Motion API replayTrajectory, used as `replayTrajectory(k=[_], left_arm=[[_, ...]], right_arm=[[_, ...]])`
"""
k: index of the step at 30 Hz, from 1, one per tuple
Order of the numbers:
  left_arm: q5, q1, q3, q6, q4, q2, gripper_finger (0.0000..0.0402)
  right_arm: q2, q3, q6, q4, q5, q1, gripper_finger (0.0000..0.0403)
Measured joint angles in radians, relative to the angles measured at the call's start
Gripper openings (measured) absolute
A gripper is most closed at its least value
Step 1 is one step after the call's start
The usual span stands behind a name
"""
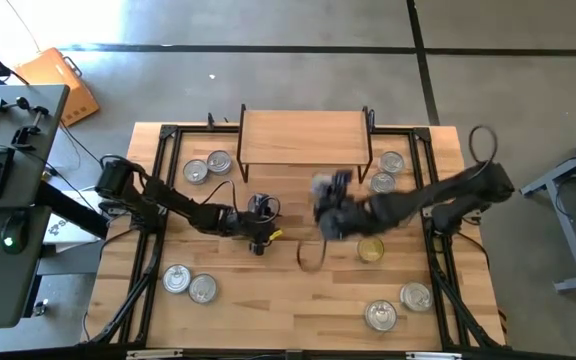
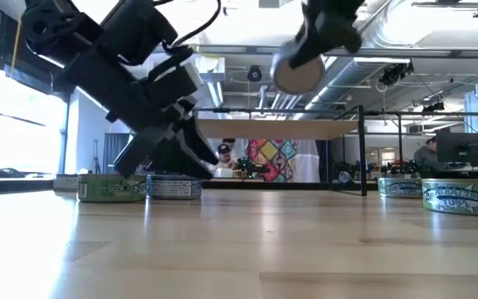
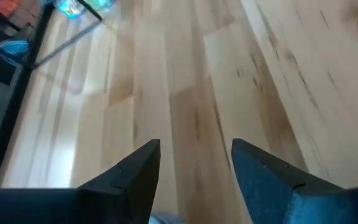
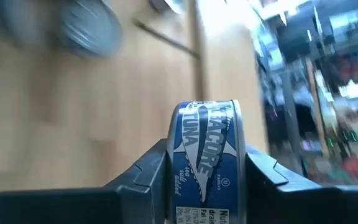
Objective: Stack canned seafood by type on shelf
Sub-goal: Put the blue tuna can on the shelf
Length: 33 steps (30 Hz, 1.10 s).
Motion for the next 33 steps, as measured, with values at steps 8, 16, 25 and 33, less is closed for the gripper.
replayTrajectory(k=[8, 16, 25, 33], left_arm=[[0.000, 0.010, -0.022, -0.027, 0.019, 0.000, 0.0190], [0.005, 0.017, -0.030, -0.036, 0.020, 0.000, 0.0190], [0.005, 0.017, -0.029, -0.050, 0.020, 0.000, 0.0190], [0.007, 0.017, -0.029, -0.053, 0.033, 0.000, 0.0190]], right_arm=[[-0.030, -0.046, -0.125, 0.003, -0.171, -0.320, 0.0121], [-0.031, -0.045, -0.195, 0.021, -0.235, -0.467, 0.0202], [-0.032, -0.017, -0.125, 0.006, -0.282, -0.491, 0.0261], [-0.034, 0.061, 0.296, -0.046, -0.507, -0.624, 0.0165]])
